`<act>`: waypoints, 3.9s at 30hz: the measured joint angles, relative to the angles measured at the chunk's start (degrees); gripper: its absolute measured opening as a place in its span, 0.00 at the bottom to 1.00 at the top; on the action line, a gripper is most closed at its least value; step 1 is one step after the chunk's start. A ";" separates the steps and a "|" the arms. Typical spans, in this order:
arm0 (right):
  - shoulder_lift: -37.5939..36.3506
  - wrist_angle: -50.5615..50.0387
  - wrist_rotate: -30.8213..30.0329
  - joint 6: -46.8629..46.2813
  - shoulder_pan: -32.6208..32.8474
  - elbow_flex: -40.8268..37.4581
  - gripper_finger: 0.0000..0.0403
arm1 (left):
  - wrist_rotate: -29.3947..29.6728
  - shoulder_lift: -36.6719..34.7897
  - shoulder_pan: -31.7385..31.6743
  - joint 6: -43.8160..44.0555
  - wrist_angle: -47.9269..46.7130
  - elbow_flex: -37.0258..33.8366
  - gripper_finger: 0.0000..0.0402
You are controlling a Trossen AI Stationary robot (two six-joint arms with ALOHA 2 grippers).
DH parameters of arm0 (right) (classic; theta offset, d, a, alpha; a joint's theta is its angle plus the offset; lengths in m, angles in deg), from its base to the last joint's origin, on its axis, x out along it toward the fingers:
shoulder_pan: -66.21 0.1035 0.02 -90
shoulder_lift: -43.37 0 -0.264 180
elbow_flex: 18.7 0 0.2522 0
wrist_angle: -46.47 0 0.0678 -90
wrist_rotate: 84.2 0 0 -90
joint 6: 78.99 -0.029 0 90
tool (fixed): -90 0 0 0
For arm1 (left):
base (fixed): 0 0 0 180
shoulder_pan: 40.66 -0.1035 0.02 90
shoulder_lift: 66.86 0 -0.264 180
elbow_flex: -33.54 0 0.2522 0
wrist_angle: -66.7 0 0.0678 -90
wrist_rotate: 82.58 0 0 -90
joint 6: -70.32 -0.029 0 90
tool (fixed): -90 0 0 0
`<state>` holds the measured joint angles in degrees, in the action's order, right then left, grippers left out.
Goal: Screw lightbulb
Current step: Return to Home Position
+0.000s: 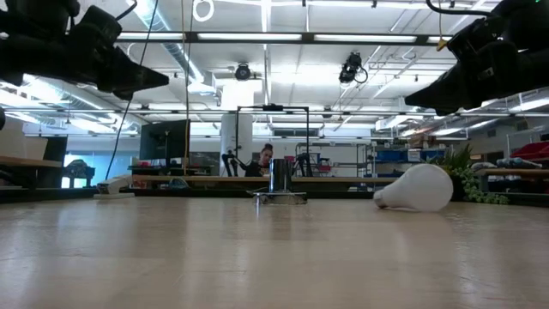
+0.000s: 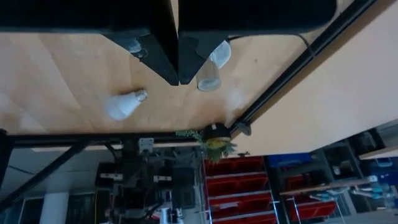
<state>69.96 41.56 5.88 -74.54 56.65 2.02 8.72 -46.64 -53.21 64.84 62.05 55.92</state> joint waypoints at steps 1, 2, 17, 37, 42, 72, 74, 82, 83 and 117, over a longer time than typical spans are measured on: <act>0.00 -0.09 0.00 0.00 0.01 0.00 0.02 | 0.02 -0.74 0.00 0.08 -0.39 -0.26 0.00; 0.00 -0.31 0.00 0.02 0.00 0.00 0.02 | 0.04 -1.57 0.00 0.13 -0.63 -0.37 0.00; -0.94 -3.52 -0.02 -1.25 -0.92 0.00 0.02 | 0.35 -18.06 0.00 0.98 -11.77 -0.61 0.00; -18.31 -8.13 9.43 -1.34 -8.55 -5.98 0.01 | 3.57 -20.22 0.33 2.71 -6.27 -8.10 0.00; -20.42 -8.14 11.14 -0.48 -10.71 -5.87 0.01 | 3.71 -20.22 0.35 2.63 -5.44 -8.10 0.00; -25.26 -7.79 -1.29 -0.19 -6.62 -6.58 0.00 | 8.11 -19.77 0.31 2.73 -7.28 -8.13 0.00; -25.09 -7.97 -0.66 -0.31 -6.54 -6.58 0.00 | 8.07 -19.61 0.31 2.71 -7.31 -8.13 0.00; -24.02 -7.53 -2.43 1.32 -7.83 -6.58 0.01 | 8.06 -19.46 0.31 3.26 -7.51 -8.13 0.01; -23.78 -7.52 -2.47 0.46 -8.03 -6.58 0.02 | 8.06 -19.44 0.31 3.97 -7.54 -8.13 0.01; -23.21 -7.25 -1.91 -13.32 -8.24 -6.58 0.07 | 6.64 -19.46 0.31 8.76 -2.35 -8.19 0.01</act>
<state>46.75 34.31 3.97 -87.86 48.41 -4.55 15.36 -66.10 -52.91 73.60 59.70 47.73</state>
